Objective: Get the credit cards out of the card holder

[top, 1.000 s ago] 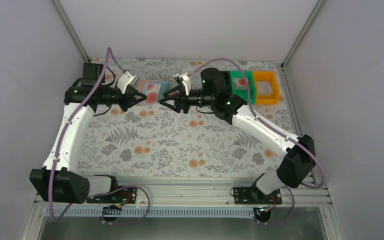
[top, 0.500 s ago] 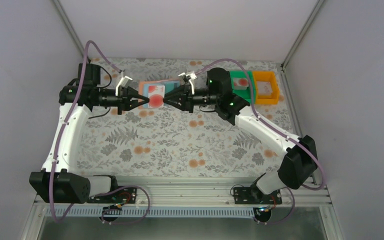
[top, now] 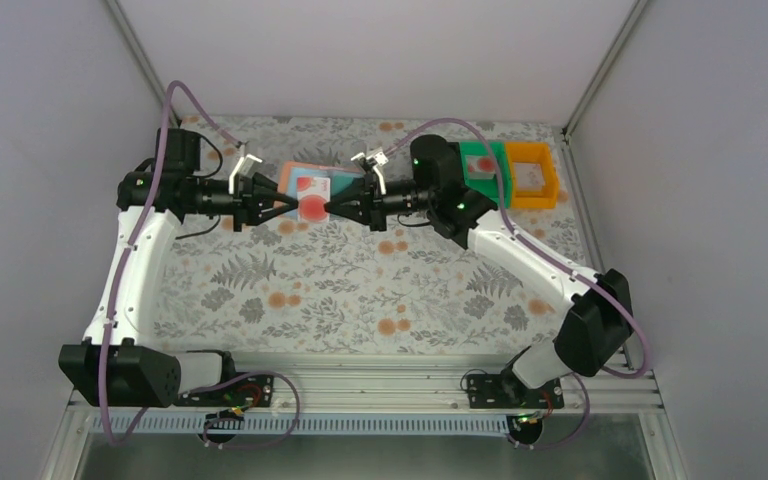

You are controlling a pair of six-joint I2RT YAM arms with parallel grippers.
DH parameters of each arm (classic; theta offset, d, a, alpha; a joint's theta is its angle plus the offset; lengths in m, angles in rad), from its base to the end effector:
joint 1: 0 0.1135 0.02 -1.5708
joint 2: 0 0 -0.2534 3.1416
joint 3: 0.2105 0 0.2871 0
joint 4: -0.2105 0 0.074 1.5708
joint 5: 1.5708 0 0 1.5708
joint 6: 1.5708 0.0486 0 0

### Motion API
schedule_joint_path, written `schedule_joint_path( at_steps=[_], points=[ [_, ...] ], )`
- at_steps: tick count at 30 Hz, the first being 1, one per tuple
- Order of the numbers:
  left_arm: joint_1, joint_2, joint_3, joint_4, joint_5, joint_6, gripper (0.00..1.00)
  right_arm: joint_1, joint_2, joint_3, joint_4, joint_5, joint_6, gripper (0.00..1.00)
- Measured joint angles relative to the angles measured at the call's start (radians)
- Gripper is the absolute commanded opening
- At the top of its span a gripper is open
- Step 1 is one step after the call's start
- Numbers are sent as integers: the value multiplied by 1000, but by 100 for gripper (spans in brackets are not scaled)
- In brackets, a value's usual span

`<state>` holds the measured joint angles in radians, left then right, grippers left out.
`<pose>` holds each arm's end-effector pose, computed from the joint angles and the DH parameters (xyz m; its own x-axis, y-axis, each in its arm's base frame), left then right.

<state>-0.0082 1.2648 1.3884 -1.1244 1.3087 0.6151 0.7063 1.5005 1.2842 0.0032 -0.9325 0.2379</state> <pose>0.2612 -0.0491 0.3764 -0.3856 0.1527 -0.9099 0.9132 0.2041 -0.3527 0.2713 0.2828 0.3428 -0.3882 -0.1466 -0.9098 -0.9182 -0.0222 0.3954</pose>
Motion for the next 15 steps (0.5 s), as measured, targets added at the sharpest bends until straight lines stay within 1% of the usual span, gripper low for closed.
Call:
schedule_joint_path(
  at_steps=[1, 3, 4, 6, 10, 15],
  points=[
    [1, 0, 0, 0, 2, 2, 17, 0, 0, 5, -17, 0, -9, 4],
    [2, 0, -1, -1, 5, 4, 6, 0, 0, 29, -68, 1, -36, 4],
    [2, 0, -1, -2, 6, 8, 3, 0, 0, 40, -84, 2, -48, 4],
    [2, -1, -2, -6, 10, 13, 2, 0, 0, 63, -119, 2, -72, 5],
    [2, -6, -3, -15, 11, 25, 2, -7, 0, 72, -157, 5, -105, 10],
    [17, -7, -3, -23, 13, 32, 2, -19, -2, 72, -177, 9, -123, 10]
  ],
)
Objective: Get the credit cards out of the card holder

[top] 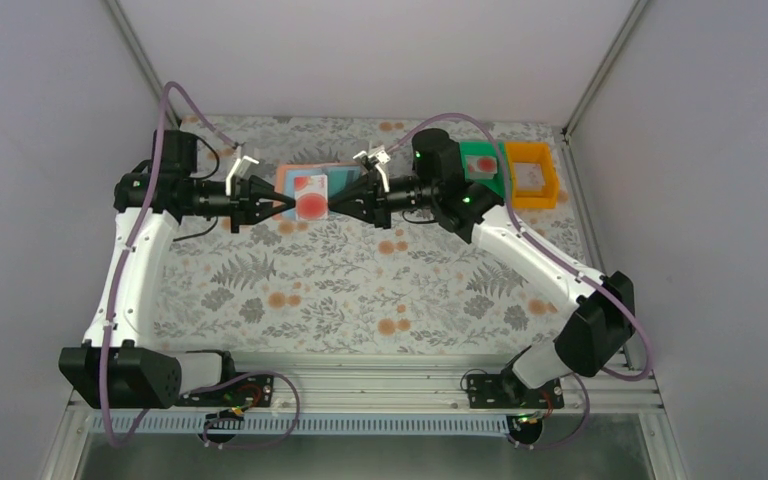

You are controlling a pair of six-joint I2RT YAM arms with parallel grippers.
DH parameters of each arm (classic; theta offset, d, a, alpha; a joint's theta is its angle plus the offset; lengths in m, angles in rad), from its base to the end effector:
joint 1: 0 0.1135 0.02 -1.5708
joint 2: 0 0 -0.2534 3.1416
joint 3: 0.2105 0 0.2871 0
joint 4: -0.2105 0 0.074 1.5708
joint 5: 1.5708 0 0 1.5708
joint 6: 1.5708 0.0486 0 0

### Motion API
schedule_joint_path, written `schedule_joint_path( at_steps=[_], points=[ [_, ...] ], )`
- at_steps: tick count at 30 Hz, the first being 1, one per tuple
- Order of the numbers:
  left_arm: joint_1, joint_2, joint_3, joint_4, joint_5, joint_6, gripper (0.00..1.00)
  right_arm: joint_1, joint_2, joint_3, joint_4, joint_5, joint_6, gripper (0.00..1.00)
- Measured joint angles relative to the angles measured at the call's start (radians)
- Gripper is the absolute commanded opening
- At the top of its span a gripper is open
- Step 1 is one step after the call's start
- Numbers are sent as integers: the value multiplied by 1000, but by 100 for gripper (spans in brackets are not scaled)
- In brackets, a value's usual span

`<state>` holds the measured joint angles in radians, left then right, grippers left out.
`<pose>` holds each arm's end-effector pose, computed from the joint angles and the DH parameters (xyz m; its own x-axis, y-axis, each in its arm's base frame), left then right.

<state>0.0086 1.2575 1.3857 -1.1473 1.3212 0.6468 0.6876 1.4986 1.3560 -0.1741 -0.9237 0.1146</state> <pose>0.2582 -0.0449 0.3767 -0.3748 0.1456 -0.9156 0.9168 0.2050 -0.3427 0.2739 0.2752 0.3535 -0.3498 -0.1981 -0.9156 -0.9346 0.0074 0.3555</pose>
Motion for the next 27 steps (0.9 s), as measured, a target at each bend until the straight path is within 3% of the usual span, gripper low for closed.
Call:
schedule_joint_path(
  at_steps=[3, 8, 12, 22, 27],
  points=[
    [8, 0, 0, 0, 1, 1, 2, -5, -1, 0, 0, -7, -3, 5],
    [12, 0, 0, -2, 8, 5, 2, -6, -1, 0, 4, -19, 2, 27],
    [12, 0, 0, -12, 21, 16, 2, -6, 0, 0, 22, -24, 17, 31],
    [12, 0, 0, -35, 34, 34, 2, 0, 31, 0, 58, -56, 38, 5],
    [12, 0, -1, -37, 36, 35, 2, 1, 31, 0, 59, -60, 34, 4]
  ],
)
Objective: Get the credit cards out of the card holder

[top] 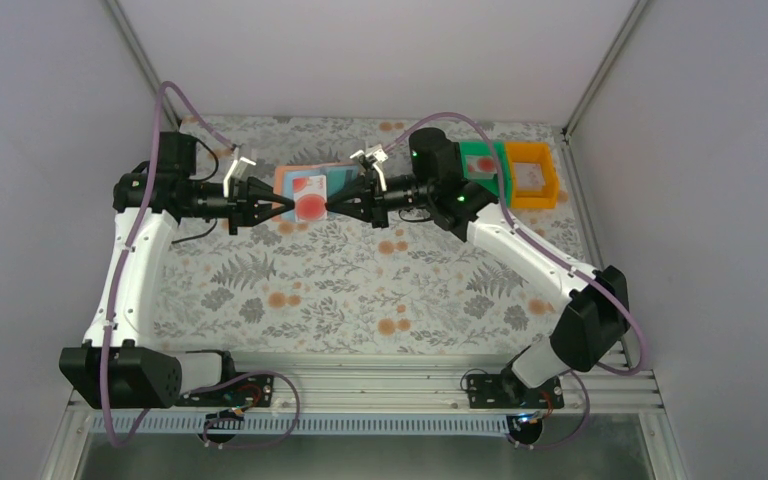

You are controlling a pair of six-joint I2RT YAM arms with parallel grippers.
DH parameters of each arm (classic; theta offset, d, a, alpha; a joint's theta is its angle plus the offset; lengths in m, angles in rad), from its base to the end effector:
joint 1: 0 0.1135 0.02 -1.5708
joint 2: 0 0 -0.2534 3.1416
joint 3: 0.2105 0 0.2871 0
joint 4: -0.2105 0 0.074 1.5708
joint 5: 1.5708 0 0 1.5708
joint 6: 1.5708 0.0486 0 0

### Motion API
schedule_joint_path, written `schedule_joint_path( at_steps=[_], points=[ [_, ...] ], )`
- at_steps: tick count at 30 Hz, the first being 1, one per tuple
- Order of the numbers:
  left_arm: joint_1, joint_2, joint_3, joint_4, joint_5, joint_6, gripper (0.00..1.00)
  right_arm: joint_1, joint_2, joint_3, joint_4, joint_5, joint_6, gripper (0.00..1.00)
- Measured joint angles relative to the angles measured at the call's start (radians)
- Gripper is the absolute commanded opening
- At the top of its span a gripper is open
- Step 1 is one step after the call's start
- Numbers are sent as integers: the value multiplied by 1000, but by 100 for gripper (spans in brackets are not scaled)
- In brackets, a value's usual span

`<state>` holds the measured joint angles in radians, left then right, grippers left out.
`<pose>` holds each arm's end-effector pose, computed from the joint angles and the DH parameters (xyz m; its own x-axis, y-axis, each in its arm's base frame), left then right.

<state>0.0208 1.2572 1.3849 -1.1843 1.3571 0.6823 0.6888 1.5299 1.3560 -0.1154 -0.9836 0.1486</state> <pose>0.2551 -0.0422 0.3764 -0.3754 0.1259 -0.9183 0.9185 0.1837 -0.3502 0.2779 0.2812 0.3484 -0.3612 -0.1911 -0.9127 -0.9249 -0.0517 0.3768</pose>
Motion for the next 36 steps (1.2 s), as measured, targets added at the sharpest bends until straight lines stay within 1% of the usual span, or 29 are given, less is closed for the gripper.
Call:
schedule_joint_path(
  at_steps=[13, 17, 19, 22, 25, 26, 29, 30, 36],
  points=[
    [4, 0, -13, 7, 5, -2, 2, -20, -25, -14, -20, 3, -34, 5],
    [3, 0, -13, 7, 7, -2, 2, -20, -24, -13, -31, -18, -44, 19],
    [3, 0, -13, 7, 9, -2, 2, -15, -22, -10, -38, -29, -46, 21],
    [4, 0, -13, 7, 9, -2, 3, -9, -14, -4, -39, -42, -52, 20],
    [4, 0, -13, 4, 10, -1, 2, -4, -10, -3, -39, -45, -52, 21],
    [4, 0, -13, 3, 11, 0, 2, -3, -9, -3, -39, -45, -52, 19],
    [4, 0, -13, 0, 16, 0, 2, 1, -3, -1, -39, -46, -54, 6],
    [4, 0, -13, 0, 17, 0, 2, 3, 0, 0, -39, -46, -55, 4],
    [10, 0, -13, 0, 18, 0, 2, 2, -2, 1, -52, -26, -74, 4]
  ],
)
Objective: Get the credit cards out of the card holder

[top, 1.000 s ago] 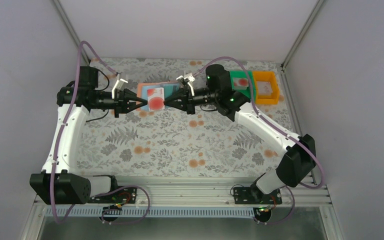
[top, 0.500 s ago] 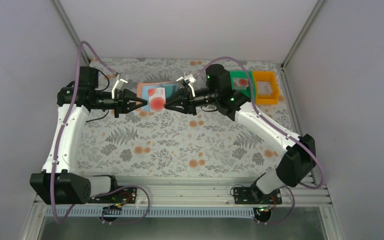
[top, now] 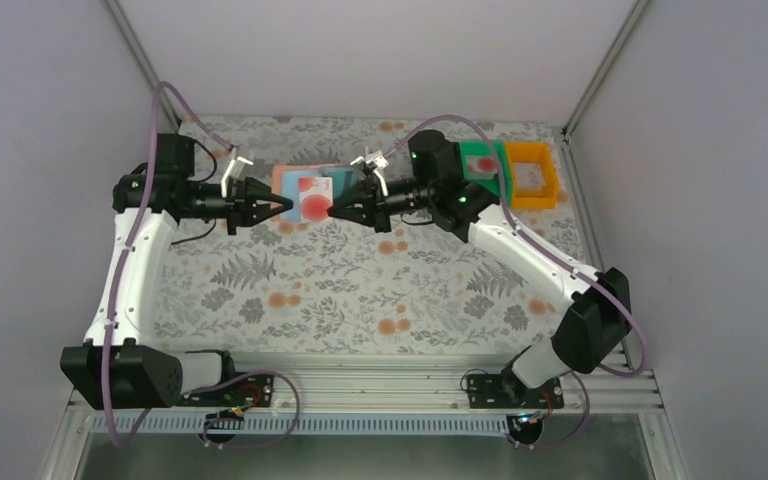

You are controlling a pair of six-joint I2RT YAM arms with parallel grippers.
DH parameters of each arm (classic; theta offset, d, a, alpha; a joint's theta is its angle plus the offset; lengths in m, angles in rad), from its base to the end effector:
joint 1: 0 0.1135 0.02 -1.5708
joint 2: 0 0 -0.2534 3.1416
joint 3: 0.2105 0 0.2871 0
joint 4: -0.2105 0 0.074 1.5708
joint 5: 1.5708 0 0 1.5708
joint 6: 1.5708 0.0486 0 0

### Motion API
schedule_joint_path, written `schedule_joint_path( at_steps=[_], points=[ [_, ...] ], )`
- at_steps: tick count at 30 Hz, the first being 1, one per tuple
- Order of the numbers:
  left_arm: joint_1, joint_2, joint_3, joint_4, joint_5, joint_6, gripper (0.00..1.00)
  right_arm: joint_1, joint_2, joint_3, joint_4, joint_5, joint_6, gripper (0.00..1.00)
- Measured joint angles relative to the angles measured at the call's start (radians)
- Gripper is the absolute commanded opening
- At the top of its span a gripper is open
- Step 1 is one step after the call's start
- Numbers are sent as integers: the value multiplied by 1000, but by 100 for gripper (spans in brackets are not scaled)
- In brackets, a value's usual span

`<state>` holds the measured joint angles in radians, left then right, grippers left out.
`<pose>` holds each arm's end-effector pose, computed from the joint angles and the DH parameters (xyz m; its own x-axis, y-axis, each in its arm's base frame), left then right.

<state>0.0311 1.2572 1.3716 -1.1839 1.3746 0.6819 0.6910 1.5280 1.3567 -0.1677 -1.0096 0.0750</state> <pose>0.2554 -0.0397 0.3730 -0.3874 0.1109 -0.9152 0.9135 0.1798 -0.3649 0.2745 0.2804 0.3447 -0.3271 -0.2187 -0.9193 -0.9326 -0.0826 0.3514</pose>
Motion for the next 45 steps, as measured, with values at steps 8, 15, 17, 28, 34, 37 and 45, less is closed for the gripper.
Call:
schedule_joint_path(
  at_steps=[8, 15, 17, 28, 34, 37, 45],
  points=[
    [31, 5, -181, 242, 19, -228, 2, -132, -104, -72, -116, 111, -26, 4],
    [31, 103, -424, 561, -80, -554, 2, -278, -150, -89, -243, 253, -23, 4],
    [29, 165, -454, 622, -102, -620, 2, -280, -163, -89, -267, 276, -23, 4],
    [-7, 560, -447, 726, -214, -744, 3, -280, -177, -88, -323, 277, -32, 4],
    [71, 667, -428, 707, -382, -754, 50, -272, -140, -75, -341, 231, -52, 4],
    [76, 641, -423, 692, -393, -760, 82, -251, -125, -69, -353, 220, -65, 4],
    [149, 510, -386, 659, -570, -771, 100, -160, -93, -5, -409, 225, -108, 4]
  ],
)
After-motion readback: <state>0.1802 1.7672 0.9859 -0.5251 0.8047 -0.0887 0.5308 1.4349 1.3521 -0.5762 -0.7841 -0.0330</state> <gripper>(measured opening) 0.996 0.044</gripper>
